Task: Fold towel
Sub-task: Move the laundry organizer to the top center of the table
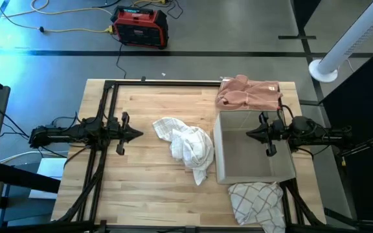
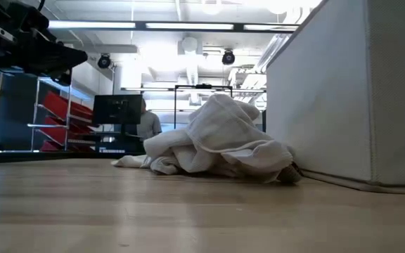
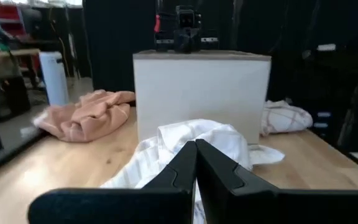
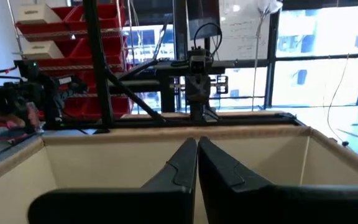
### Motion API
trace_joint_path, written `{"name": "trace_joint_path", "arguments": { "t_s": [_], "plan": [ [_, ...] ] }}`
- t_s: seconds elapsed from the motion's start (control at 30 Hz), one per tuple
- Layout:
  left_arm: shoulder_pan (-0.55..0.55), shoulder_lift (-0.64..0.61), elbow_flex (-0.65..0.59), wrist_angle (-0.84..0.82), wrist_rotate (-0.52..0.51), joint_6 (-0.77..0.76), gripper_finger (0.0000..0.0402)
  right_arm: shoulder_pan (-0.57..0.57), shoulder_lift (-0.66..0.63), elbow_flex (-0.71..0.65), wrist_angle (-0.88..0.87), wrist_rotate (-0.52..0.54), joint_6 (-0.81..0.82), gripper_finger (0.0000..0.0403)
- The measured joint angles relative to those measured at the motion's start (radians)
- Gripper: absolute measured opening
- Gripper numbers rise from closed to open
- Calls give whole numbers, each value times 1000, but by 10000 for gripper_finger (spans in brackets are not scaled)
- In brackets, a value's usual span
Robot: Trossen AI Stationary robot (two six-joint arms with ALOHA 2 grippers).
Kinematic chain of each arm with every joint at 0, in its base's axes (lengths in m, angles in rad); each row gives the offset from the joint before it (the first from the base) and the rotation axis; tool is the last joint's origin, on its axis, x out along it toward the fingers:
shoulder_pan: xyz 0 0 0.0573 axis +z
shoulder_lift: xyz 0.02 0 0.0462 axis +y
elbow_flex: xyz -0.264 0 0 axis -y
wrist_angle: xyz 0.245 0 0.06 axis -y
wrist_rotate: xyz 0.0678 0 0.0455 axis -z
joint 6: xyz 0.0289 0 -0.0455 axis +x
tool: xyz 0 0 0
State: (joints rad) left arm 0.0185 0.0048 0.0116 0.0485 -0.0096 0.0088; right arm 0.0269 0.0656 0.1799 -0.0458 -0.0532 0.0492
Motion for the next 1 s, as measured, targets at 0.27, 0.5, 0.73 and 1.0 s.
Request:
{"name": "trace_joint_path", "arguments": {
  "t_s": [0.27,0.5,0.73,1.0],
  "plan": [
    [1,52,197,28,-87,7,0,0,105,180,-10,18,-9,0],
    [1,271,511,-118,-201,77,0,-1,415,567,-203,236,-31,0],
    [1,584,848,-375,-237,74,0,-1,793,1063,-576,387,-31,0],
    [1,828,1141,-684,-235,-59,0,-1,1096,1492,-1003,333,115,0]
  ]
}}
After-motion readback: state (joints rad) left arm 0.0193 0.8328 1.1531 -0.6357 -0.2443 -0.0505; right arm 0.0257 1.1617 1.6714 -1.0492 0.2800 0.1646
